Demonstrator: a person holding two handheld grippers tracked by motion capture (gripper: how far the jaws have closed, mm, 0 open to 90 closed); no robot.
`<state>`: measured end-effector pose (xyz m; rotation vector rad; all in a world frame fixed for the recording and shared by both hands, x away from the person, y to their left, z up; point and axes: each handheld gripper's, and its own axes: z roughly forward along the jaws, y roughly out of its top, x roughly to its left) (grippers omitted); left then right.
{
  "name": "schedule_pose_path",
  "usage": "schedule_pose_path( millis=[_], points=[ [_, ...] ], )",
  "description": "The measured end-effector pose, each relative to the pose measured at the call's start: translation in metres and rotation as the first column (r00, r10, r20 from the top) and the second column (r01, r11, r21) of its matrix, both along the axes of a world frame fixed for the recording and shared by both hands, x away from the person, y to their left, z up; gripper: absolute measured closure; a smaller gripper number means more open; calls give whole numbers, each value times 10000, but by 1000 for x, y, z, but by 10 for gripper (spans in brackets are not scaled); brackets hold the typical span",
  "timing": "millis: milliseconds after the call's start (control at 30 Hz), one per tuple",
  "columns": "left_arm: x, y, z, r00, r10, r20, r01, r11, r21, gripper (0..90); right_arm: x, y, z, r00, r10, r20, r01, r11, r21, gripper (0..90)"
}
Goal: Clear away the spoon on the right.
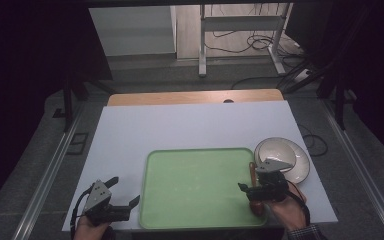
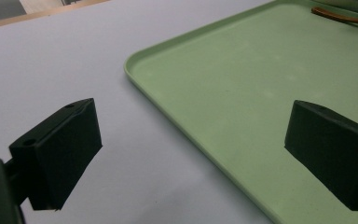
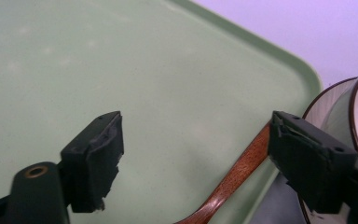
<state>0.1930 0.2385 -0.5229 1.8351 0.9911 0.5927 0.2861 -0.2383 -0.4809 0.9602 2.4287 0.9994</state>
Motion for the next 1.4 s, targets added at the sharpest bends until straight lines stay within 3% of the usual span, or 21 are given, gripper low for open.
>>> schedule_pose_path(
  millis=[667,1400],
  points=[
    [0,0,0,10000,6,28,-6,10000,19,33,-11,-9,8,9991,59,427,-78,9991,427,90],
    [0,0,0,10000,14,33,-14,10000,11,33,-25,-23,9,9991,-120,406,96,9983,581,26]
  ],
)
